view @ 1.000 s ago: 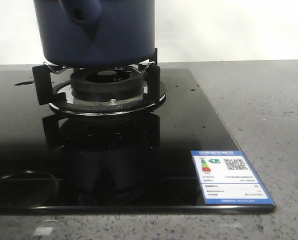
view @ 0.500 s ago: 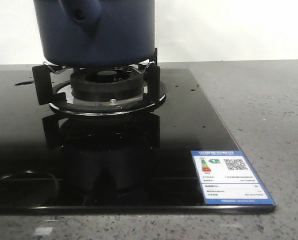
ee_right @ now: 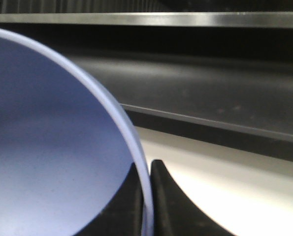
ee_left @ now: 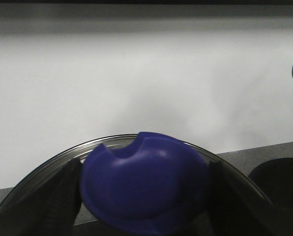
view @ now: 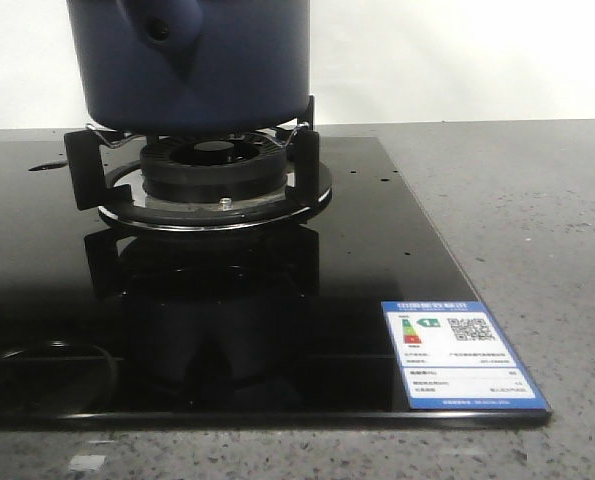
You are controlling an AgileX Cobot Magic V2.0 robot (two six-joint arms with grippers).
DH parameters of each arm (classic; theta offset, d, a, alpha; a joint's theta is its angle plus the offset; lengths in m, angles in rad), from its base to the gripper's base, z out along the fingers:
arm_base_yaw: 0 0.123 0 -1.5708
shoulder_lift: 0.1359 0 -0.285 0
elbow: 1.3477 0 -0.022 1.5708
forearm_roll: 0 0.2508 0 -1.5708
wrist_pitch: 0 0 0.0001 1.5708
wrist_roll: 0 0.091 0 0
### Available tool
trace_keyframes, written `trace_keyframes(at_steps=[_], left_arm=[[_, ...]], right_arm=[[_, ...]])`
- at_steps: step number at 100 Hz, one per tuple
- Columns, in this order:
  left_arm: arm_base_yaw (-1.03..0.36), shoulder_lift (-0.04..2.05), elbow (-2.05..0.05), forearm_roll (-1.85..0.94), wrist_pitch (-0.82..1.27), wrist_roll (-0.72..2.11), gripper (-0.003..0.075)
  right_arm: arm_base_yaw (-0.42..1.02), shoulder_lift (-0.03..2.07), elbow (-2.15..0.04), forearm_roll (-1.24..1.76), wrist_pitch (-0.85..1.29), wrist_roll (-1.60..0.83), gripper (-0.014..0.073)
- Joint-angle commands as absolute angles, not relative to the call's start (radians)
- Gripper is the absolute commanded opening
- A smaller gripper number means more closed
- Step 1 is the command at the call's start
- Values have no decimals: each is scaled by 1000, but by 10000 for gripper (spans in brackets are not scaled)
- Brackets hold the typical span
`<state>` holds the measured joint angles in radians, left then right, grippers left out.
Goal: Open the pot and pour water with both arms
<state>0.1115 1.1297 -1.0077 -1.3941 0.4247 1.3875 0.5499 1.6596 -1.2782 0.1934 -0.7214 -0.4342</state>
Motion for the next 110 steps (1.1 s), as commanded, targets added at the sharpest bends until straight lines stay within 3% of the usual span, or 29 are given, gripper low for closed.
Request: trace_keyframes(at_steps=[1, 61, 83, 110], left_arm=[[113, 1106, -1041, -1449, 409, 1386, 369], [113, 1106, -1041, -1478, 471, 1386, 369], [111, 1108, -1046, -1511, 621, 1393, 369], [-30, 1110, -1047, -1579, 643, 1478, 369]], right_arm=[[548, 1597, -1307, 174, -820, -435, -43], [548, 1585, -1309, 174, -775, -435, -43], [481, 1477, -1385, 262, -385, -435, -43], [165, 1340, -1449, 387, 264, -406, -43]])
